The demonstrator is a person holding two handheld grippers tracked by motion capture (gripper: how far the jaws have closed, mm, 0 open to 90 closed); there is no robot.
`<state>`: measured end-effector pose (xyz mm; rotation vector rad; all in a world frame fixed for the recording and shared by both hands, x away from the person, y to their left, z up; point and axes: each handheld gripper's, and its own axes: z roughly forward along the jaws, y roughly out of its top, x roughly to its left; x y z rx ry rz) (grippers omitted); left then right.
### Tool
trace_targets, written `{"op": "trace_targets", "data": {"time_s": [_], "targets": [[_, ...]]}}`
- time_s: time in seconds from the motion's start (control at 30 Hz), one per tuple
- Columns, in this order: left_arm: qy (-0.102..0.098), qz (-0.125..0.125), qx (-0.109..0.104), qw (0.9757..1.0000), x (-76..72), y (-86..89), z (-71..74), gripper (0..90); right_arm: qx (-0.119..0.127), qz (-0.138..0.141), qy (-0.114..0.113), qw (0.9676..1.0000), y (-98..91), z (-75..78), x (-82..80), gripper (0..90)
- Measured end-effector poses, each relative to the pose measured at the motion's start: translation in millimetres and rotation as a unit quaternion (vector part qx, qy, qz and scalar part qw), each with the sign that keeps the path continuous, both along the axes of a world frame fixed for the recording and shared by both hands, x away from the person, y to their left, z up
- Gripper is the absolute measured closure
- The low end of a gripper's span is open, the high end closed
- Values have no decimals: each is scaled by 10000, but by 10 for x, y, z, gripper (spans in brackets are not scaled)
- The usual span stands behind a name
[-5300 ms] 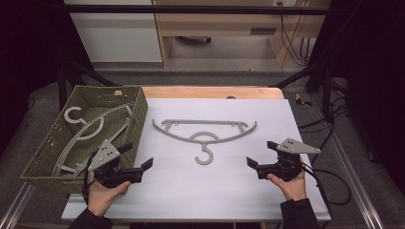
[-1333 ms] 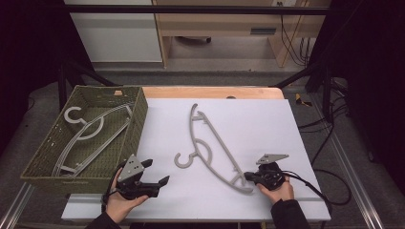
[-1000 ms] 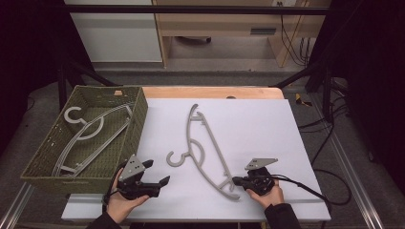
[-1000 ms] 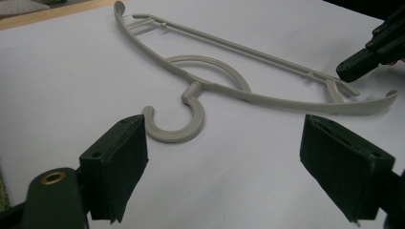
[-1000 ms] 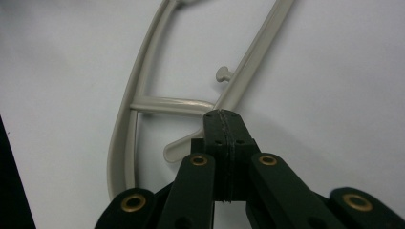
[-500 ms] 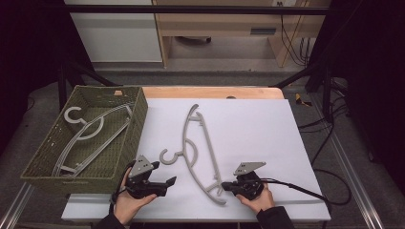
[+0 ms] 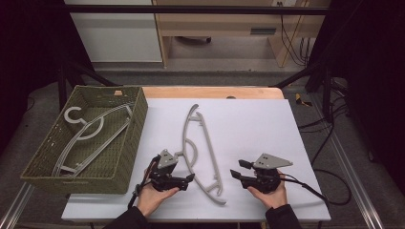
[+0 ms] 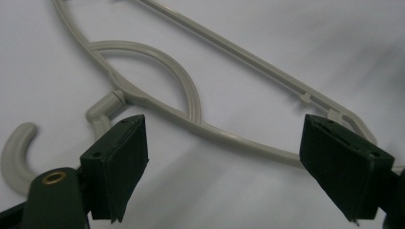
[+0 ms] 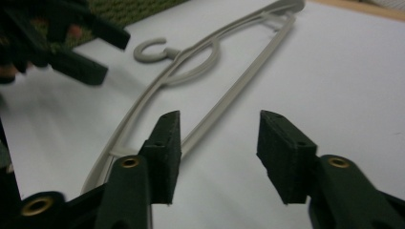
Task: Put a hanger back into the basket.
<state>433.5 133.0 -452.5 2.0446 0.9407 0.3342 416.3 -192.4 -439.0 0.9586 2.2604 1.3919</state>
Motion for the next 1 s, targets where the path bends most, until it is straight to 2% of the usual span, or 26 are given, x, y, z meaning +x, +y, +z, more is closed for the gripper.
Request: {"op": "trace_targets", "data": {"time_s": [0.07,0.2,0.27,0.3,0.47,0.57,0.8,0.83,0.87,0.9,1.0], "targets": [[85,49,134,9999,54,-97,-77,162,135,-150,-90,9998,-79,60,-4,442],[183,171,224,9994,105,-173,-143,162,170,-375,-204,9989,-194,114,-4,396],[221,232,185,9993,115,-191,-158,162,226,-460,-201,9985,-222,115,1,380],[282,359,210,9987,150,-230,-198,162,231,-511,-190,9982,-234,114,4,369],[348,380,264,9983,184,-273,-250,163,188,-540,-198,9982,-241,112,10,354],[406,310,350,9981,185,-307,-282,174,159,-515,-171,9984,-247,114,15,338],[294,320,549,9975,163,-353,-288,200,152,-587,-138,9981,-243,116,21,279],[269,331,747,9963,164,-377,-274,211,154,-599,-135,9980,-242,115,21,272],[269,331,747,9963,164,-377,-274,223,154,-599,-135,9980,-242,115,21,272],[297,307,968,9944,171,-392,-250,246,156,-596,-117,9980,-240,116,22,263],[314,327,983,9941,179,-375,-237,304,168,-589,-107,9981,-240,120,16,257]]}}
